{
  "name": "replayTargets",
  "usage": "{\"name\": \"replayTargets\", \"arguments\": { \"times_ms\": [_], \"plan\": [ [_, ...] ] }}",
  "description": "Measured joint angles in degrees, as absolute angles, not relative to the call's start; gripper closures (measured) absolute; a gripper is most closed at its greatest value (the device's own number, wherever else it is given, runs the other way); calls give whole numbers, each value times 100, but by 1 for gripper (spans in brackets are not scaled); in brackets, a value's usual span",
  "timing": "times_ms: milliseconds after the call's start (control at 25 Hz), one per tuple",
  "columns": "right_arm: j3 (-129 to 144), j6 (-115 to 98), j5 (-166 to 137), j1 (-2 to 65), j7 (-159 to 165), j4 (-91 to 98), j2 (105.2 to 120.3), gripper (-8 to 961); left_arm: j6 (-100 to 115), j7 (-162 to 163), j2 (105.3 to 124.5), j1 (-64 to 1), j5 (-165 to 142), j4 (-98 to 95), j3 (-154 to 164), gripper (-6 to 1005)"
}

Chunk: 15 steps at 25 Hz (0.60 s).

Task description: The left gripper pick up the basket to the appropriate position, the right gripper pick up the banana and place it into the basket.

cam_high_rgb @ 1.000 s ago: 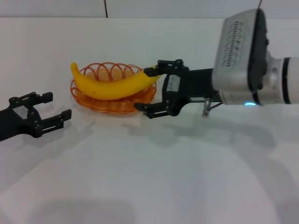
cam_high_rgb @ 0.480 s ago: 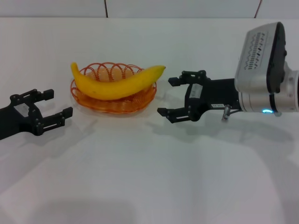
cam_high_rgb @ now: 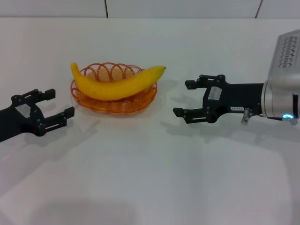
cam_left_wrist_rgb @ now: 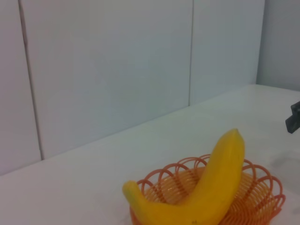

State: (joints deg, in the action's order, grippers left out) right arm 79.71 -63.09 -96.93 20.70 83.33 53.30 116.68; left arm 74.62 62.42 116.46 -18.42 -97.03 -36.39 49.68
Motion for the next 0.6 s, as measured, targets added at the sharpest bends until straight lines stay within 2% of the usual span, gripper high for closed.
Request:
{"name": "replayTargets", "arguments": {
  "times_ms": [600],
  "plan": [
    [7936,-6454,-9685,2144,8291,5171,11663,88,7462,6232,11645,-1856,-9703,-3629,4971,228]
  ]
}}
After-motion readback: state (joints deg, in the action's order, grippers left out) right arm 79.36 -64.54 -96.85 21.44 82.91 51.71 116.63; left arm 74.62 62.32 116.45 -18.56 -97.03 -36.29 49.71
